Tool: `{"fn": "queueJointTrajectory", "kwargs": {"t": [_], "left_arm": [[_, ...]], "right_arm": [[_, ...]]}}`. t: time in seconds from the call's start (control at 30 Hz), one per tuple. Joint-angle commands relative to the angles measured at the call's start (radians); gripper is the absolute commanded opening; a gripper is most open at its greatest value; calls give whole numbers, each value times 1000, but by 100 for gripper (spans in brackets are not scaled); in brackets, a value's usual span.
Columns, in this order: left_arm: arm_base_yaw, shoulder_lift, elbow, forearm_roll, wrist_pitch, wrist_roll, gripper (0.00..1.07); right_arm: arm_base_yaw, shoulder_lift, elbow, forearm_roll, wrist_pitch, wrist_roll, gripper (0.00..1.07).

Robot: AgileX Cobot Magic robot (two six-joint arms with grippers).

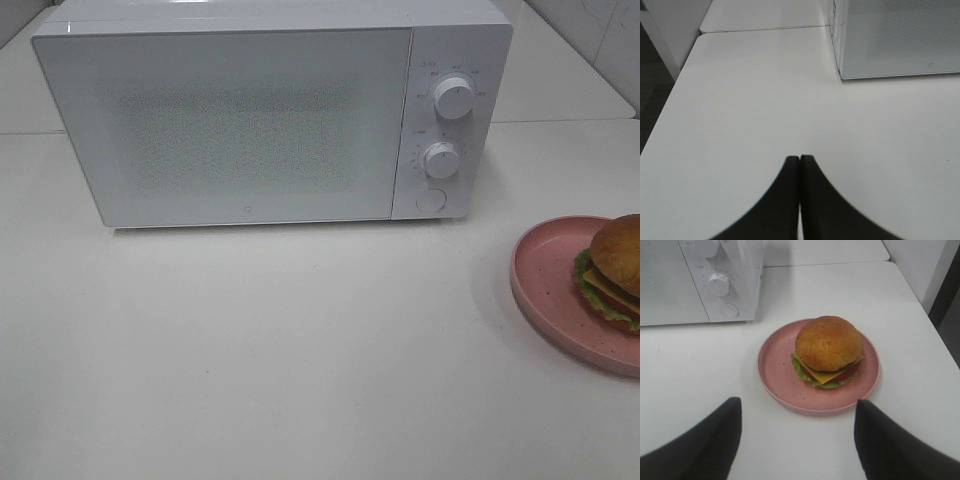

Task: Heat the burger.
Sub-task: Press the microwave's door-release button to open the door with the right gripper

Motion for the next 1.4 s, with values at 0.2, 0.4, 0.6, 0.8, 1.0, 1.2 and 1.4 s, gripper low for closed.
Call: {"fn": "queueJointTrajectory", "kwargs": {"t": [0.2, 0.4, 0.6, 0.8, 1.0, 1.2, 1.4], "left_arm": [[3, -22, 1, -4, -3, -1, 0], [3, -22, 1, -4, -3, -1, 0], [3, -22, 1, -4, -3, -1, 0], [3, -22, 1, -4, -3, -1, 0], [3, -22, 1, -4, -3, -1, 0], [3, -22, 1, -4, -3, -1, 0], [3, -22, 1, -4, -3, -1, 0]], "right_arm": [[-4, -16, 3, 5, -2, 4, 62], [-4, -16, 3, 5, -2, 4, 62], [-4, -16, 3, 5, -2, 4, 62], [-4, -16, 3, 5, -2, 4, 62], [-4, -16, 3, 5, -2, 4, 62], [-4, -16, 3, 5, -2, 4, 62], [-4, -16, 3, 5, -2, 4, 62]]}}
